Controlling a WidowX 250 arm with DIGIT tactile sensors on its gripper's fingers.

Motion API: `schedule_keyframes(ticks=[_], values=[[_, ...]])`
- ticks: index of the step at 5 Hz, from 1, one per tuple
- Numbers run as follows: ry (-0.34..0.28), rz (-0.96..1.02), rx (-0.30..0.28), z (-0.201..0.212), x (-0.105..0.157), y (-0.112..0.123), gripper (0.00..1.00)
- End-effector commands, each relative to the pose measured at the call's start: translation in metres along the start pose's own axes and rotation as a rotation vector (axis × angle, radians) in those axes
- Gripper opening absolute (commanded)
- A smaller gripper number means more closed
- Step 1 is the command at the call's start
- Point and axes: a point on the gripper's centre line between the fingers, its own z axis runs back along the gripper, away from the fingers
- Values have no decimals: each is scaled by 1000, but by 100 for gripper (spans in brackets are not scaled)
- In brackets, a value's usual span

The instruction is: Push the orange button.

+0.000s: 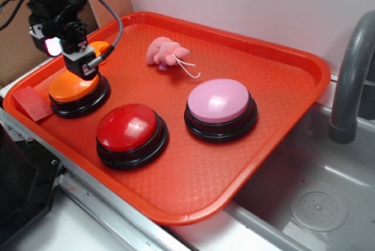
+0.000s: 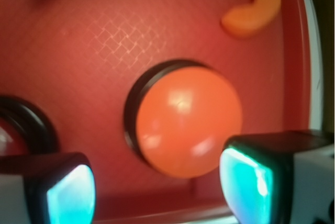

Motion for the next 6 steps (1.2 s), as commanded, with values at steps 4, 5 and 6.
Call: schedule_keyframes(ticks=[4,5,6], values=[[-25,-118,-13,-38,2,29,100],[-21,-30,-61,4,-4,42,100],[-53,61,-27,28,-16,55,100]])
